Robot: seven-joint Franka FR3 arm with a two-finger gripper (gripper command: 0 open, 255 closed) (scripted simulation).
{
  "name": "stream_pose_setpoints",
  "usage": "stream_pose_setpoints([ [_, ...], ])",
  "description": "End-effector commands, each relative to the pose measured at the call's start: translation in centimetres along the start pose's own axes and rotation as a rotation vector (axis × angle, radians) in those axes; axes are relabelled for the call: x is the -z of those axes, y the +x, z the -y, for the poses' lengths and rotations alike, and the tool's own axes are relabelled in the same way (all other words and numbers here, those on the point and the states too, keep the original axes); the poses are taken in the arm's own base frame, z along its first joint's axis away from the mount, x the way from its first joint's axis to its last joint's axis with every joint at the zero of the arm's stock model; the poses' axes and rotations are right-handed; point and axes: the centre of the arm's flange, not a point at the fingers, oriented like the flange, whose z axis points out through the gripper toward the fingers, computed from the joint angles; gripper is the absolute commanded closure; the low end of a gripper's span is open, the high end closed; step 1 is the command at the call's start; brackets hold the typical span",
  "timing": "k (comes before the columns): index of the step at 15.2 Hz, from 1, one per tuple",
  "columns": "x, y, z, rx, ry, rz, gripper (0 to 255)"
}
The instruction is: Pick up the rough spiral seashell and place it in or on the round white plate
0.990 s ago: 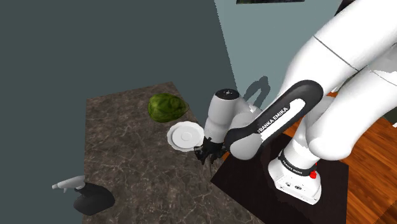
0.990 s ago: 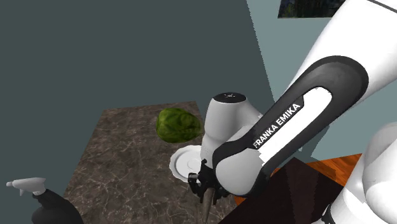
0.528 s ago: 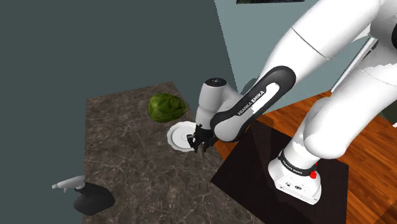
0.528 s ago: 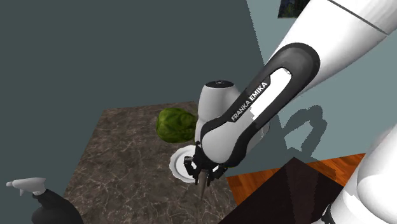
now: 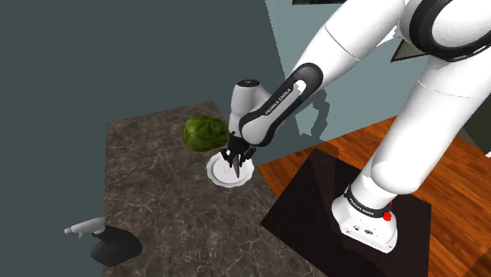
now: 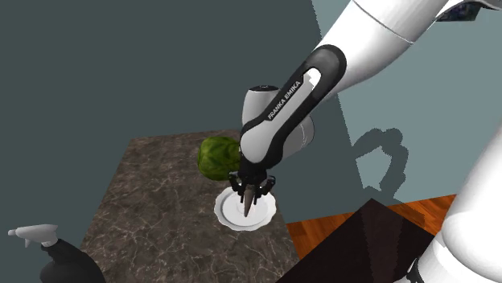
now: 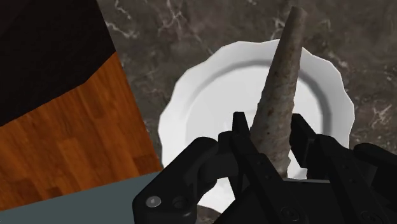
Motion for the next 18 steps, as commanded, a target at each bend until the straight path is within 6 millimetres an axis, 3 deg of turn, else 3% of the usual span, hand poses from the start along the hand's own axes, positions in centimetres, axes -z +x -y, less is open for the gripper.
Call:
stream_pose_setpoints([
  [1, 0.1, 2.5, 0.6, 0.001, -0.001, -0.001, 255],
  [3, 0.1, 4.8, 1.3, 0.001, -0.001, -0.001, 255],
  [15, -6.3, 5.2, 0.6, 0.001, -0.001, -0.001, 255],
  [18, -6.3, 5.2, 0.6, 0.001, -0.001, -0.001, 255],
])
